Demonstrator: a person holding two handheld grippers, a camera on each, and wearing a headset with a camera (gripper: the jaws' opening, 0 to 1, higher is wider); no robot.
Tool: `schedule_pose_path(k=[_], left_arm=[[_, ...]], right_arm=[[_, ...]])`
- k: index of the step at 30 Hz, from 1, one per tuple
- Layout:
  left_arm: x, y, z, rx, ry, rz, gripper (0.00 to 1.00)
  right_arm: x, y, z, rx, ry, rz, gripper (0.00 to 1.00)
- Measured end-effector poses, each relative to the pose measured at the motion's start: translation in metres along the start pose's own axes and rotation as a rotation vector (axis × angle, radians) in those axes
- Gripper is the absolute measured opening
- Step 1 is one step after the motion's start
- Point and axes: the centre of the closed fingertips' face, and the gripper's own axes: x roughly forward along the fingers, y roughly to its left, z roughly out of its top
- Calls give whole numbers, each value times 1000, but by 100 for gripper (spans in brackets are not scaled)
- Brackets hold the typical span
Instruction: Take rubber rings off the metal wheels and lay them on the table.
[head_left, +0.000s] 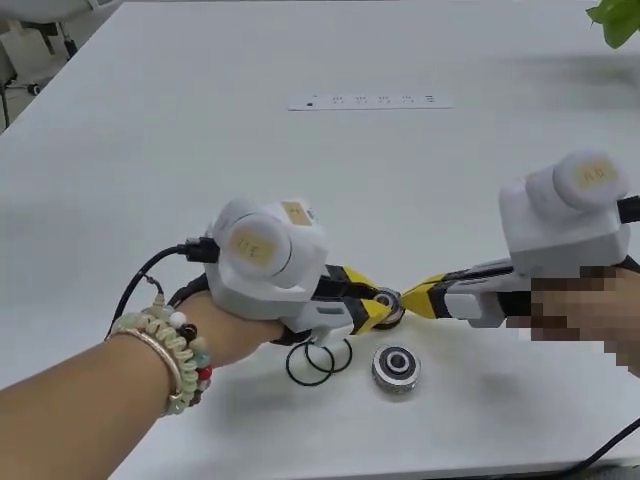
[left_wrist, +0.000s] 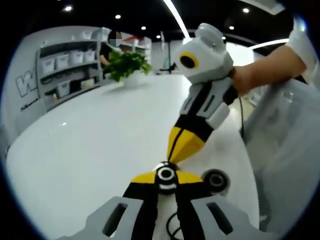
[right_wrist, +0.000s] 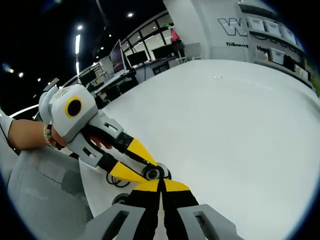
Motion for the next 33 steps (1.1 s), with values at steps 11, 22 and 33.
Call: schedule_pose_path(k=[11,22,33], left_arm=[[0,1,0,-2,-2,1,13],[0,1,0,-11,-10,-1,13],[1,2,0,-14,-17,-9,13]], right_arm=[[0,4,3,-6,-3,5,0],[1,7,8,-21,-18,24,0],[1,10,14,-5,-51,55,0]])
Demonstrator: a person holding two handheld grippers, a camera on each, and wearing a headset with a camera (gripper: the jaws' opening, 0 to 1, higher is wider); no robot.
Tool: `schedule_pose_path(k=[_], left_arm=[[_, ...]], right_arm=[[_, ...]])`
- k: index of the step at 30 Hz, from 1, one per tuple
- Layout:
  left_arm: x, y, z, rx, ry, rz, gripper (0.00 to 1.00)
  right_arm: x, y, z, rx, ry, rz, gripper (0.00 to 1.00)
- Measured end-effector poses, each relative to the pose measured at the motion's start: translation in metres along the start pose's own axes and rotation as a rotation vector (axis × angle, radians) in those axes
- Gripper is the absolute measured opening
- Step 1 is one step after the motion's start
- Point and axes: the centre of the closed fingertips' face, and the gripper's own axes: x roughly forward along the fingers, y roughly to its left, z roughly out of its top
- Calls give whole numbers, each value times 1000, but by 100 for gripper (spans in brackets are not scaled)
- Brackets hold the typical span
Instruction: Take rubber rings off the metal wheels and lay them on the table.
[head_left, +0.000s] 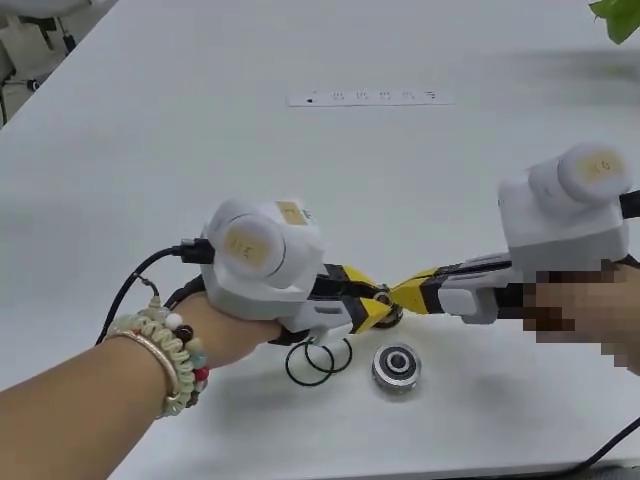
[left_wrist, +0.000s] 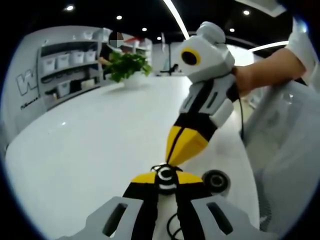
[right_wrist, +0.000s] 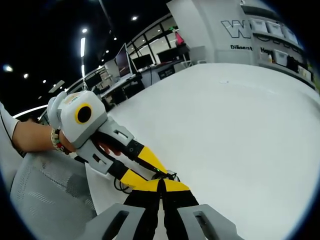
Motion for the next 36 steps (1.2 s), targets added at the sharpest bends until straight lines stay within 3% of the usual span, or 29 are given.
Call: schedule_pose_path(k=[2,3,5,9,14,16,21,26,32,36], left_arm=[[0,0,0,-5,-3,-1,13],[0,0,0,-6,-4,-1,13],[0,0,0,-11,-2,0,13],[1,0,1,-47,3,2,14],[0,-3,2,-44,25,-13,16],[-2,-4,4,-12,41,-22,17],[-13,-7,20,41,27,-51,23],[-28,-8,44,14,-32,-69,35],[-50,0,54,96,-5,-45,42],[-72,-3,66,96,-39,-50,46]], right_arm=[[-1,3,3,15,-8,24,0],[-1,6,9,12,-48,38,0],[-2,0,6,-2,-22,3,0],[-1,-4,1,14,-9,-9,0],[-2,-10,0,20,0,-37,0],[-2,-10,-1,16,3,-40,0],[-4,-9,3,21,-10,-40,0],[-5,-5,8,18,-23,-33,0],[-7,6,19,15,-63,-2,0],[-6,13,22,11,-70,16,0]])
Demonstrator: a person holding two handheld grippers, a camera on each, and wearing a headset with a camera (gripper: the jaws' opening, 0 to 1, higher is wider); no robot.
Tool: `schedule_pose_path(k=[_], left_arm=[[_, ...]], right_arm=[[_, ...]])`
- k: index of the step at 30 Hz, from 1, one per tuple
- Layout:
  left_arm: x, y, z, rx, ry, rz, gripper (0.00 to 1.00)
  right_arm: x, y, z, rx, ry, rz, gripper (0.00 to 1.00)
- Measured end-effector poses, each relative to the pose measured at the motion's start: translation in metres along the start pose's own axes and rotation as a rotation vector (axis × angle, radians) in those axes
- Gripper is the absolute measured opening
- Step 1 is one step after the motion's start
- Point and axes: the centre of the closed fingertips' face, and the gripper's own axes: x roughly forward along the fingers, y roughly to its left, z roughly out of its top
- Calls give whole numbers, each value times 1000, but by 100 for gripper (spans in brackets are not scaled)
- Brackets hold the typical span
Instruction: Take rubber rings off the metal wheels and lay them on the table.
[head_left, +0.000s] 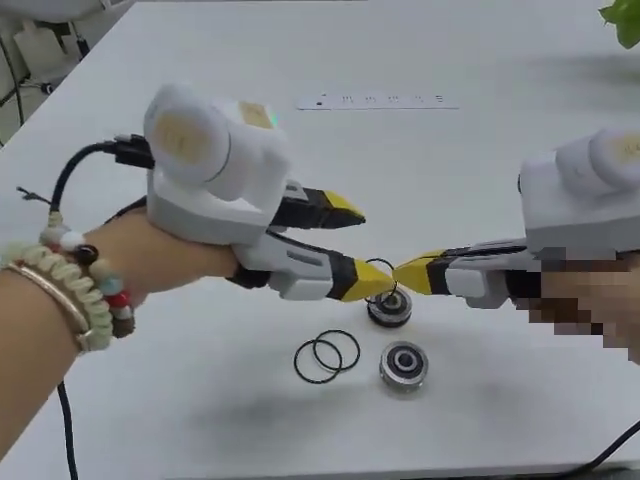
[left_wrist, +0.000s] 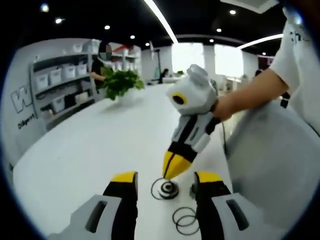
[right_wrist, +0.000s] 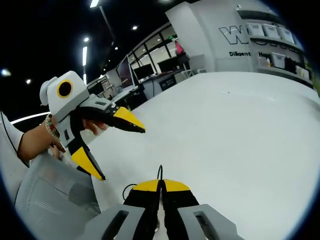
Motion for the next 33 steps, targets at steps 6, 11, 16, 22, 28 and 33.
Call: schedule_pose_path(k=[6,11,16,22,28,33], left_arm=[[-33,-7,-8,23,11,17,55],[-57,-10,-13,8,-3,64,60],[-72,-21,-27,-37,-23,86,66],[-83,-32,-51,-117,-15,132,70],[-89,-41,-67,-175,-13,155,72],[-93,-45,-74,-214,-21,181,73]], right_arm=[[3,13,3,-9,-6,36,0],[7,25,2,-13,0,70,0],[14,38,-5,-24,27,108,0],[22,54,-13,-31,57,162,0],[28,63,-24,-38,95,195,0],[32,64,-35,-54,135,208,0]])
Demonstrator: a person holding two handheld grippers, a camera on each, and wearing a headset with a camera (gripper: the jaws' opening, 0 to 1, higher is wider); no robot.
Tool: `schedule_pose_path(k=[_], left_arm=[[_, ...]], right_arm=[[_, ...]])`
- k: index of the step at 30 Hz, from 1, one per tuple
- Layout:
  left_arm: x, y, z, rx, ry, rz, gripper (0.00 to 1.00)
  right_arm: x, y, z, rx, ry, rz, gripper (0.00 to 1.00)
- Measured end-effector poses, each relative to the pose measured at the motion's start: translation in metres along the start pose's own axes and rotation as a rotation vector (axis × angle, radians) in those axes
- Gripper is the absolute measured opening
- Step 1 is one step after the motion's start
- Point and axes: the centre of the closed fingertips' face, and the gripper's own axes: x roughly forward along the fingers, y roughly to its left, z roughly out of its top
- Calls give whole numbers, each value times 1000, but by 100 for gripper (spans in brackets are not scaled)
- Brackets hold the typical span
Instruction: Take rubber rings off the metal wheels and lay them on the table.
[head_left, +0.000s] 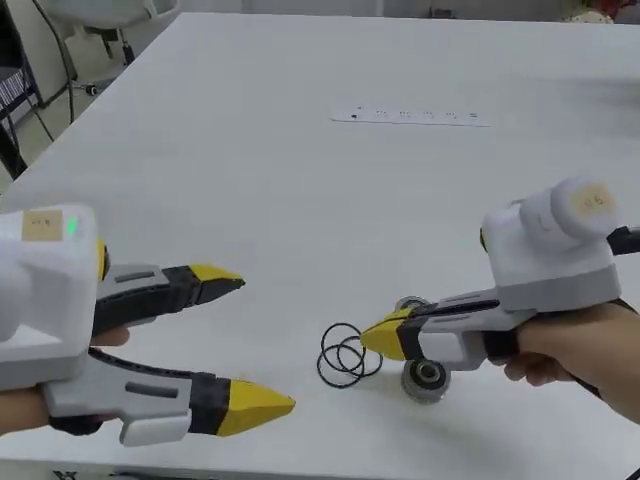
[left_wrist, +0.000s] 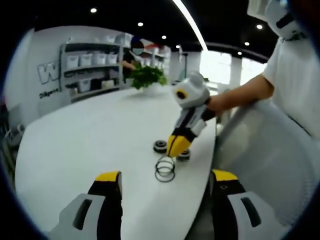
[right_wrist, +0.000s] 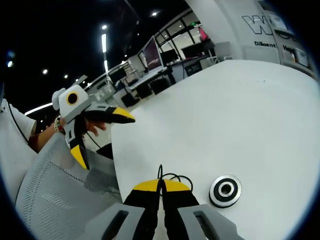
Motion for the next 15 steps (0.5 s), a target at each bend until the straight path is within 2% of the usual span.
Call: schedule_pose_path(k=[5,10,15], left_arm=[[-2,-1,-6,-19,3,17,72],[-4,-1,-6,-29,-1,26,72],[-5,-1,-6,-33,-2,33,72]], right_arm=[[2,-6,-4,6,8,-14,0],[2,-15,-8,18,18,-47,0],[2,-22,-10,1,27,-84,0]])
